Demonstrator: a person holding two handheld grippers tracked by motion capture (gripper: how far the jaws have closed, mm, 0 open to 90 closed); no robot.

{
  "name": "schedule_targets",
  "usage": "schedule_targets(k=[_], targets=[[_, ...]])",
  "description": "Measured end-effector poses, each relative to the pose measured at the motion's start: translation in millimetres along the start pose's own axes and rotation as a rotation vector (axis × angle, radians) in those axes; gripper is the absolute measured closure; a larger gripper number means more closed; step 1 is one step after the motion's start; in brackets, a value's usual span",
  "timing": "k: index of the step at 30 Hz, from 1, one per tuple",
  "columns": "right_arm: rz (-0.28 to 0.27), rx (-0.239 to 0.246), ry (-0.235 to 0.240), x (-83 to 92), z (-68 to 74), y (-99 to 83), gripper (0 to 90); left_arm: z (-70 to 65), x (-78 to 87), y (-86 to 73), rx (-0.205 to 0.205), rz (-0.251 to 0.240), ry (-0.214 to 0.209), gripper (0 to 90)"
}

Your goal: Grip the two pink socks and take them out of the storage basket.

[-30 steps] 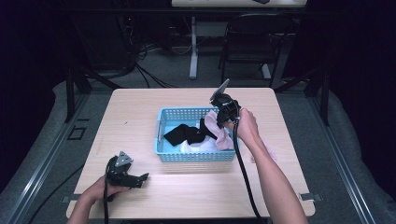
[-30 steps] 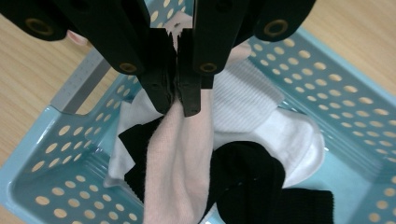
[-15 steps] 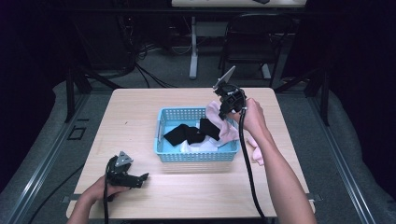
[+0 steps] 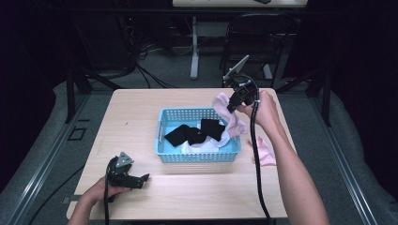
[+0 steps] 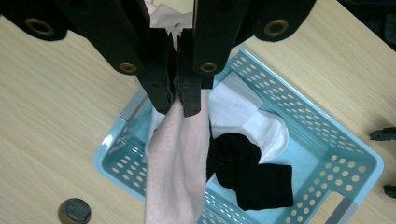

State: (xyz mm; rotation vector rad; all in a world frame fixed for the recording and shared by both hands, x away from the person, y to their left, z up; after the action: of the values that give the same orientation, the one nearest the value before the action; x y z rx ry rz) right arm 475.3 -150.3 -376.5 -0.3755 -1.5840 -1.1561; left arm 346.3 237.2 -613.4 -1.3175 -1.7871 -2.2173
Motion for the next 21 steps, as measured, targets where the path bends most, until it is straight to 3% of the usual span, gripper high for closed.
schedule_targets(k=[6, 8, 11, 16, 21], targets=[[-0.015, -0.037, -0.032, 16.6, -16.5, -10.9, 86.4, 0.2, 0.1, 0.0, -0.004, 0.001, 0.000, 0.0], [-0.003, -0.044, -0.042, 23.7, -24.9, -16.4, 86.4, -0.1, 0.1, -0.1, 0.000, 0.000, 0.000, 0.0], [0.007, -0.094, -0.078, 29.5, -43.7, -31.8, 86.3, 0.1, 0.2, -0.1, -0.003, 0.001, 0.001, 0.0], [0.028, -0.134, -0.109, 24.7, -62.5, -51.5, 86.2, 0.0, 0.2, -0.1, -0.002, 0.001, 0.002, 0.0], [0.049, -0.201, -0.121, 4.4, -83.5, -78.1, 86.0, -0.1, 0.2, -0.1, -0.002, 0.001, 0.002, 0.0]])
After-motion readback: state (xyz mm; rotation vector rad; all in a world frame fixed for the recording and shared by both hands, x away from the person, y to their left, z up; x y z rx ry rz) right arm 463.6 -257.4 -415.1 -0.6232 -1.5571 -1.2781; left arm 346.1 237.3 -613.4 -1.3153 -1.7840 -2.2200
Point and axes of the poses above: each handheld gripper's, and its own axes: x roughly backward along the jaws, y roughly out of its top, z roughly to its left, the point moved 3 cm from there along -x, roughly forward along the jaws, and after that the axes turned 8 degrees about -z, right-handed, at the moved point
